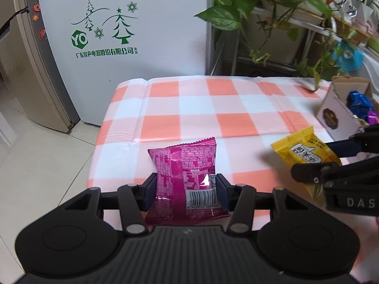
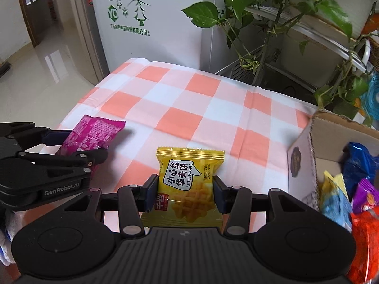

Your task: Organize snacks

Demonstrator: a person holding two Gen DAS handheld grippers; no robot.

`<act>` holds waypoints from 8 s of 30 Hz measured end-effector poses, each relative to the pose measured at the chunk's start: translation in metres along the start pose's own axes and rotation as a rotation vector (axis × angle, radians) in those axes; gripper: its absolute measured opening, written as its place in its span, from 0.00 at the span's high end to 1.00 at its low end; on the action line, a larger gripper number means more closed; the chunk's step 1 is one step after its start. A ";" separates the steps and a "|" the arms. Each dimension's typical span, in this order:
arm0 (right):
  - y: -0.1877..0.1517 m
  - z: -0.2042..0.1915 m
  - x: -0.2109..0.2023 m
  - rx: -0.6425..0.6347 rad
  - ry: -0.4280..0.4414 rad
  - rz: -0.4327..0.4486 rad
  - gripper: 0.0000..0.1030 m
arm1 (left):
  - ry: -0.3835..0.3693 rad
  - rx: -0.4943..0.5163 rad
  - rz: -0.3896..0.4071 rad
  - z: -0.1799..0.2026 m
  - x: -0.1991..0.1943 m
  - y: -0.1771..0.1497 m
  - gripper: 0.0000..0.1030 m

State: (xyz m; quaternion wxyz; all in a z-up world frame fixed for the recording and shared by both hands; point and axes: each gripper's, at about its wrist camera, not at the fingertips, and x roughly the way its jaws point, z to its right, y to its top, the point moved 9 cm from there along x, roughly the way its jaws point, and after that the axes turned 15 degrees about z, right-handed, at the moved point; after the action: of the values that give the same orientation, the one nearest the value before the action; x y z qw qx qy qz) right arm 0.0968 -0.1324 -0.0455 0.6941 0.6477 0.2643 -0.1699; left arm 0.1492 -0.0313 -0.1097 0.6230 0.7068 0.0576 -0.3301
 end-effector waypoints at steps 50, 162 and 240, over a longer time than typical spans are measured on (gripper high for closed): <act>-0.011 0.038 -0.131 -0.053 0.042 0.216 0.47 | 0.074 -0.101 0.068 0.043 -0.114 -0.050 0.51; -0.058 0.203 -0.164 0.219 -0.270 0.070 0.00 | -0.049 0.121 -0.031 0.229 -0.076 0.051 0.04; -0.043 0.077 -0.142 -0.050 -0.127 0.091 0.00 | 0.102 0.083 -0.056 0.112 -0.119 0.000 0.05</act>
State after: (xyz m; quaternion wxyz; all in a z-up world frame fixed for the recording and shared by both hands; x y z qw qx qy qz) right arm -0.0308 -0.2277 0.0046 0.7324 0.6295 0.1941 -0.1722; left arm 0.0119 -0.0951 -0.0464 0.5800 0.7460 0.0956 -0.3131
